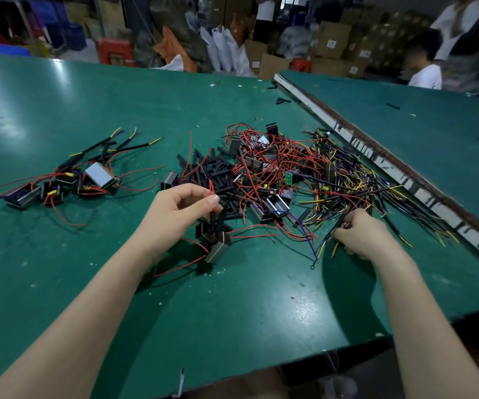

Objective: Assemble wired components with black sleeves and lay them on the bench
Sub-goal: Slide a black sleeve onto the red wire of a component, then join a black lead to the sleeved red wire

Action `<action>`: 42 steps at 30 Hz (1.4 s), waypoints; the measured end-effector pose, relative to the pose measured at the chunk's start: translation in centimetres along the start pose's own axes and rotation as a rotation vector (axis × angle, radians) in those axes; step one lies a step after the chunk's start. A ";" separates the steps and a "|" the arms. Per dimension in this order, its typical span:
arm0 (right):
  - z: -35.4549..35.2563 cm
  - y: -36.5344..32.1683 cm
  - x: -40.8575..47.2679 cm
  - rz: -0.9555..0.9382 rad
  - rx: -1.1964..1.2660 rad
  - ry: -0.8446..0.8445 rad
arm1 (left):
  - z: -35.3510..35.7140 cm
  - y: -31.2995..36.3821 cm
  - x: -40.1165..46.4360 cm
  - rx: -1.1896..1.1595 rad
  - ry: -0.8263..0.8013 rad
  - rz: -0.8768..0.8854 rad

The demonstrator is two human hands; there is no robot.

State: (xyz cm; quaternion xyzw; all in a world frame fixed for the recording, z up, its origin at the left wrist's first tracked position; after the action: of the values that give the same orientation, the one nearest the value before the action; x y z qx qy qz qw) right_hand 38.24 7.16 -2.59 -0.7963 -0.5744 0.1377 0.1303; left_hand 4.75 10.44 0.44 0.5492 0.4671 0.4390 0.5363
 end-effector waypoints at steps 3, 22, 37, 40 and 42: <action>-0.3 0.2 -0.4 0.105 -0.005 0.022 | 0.0 -0.2 0.1 0.012 -0.012 -0.009; -0.8 -3.8 -3.0 -0.045 1.026 0.125 | 0.0 -0.1 0.2 -0.003 -0.030 -0.032; -3.1 -16.1 -1.1 -0.580 1.323 0.352 | 0.0 0.7 0.0 -0.026 -0.013 -0.019; -1.7 -16.6 0.0 -0.520 1.390 0.349 | 0.2 0.8 0.0 -0.033 -0.025 -0.012; -0.8 -16.9 0.2 -0.503 1.436 0.331 | 0.4 0.8 0.0 -0.020 -0.027 -0.009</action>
State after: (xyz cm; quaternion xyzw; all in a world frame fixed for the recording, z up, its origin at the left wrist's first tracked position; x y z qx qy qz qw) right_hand 23.74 12.46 4.33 -0.3727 -0.4810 0.3216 0.7255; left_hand 5.21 10.42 1.25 0.5475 0.4578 0.4339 0.5499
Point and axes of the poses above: each hand's wrist, its own x-axis towards the middle knuckle, its own z-axis out of the palm, y = z × x, the point moved 9 cm from there along x, towards the middle knuckle, and after that the axes turned 15 degrees about -z, right-handed, at the moved point
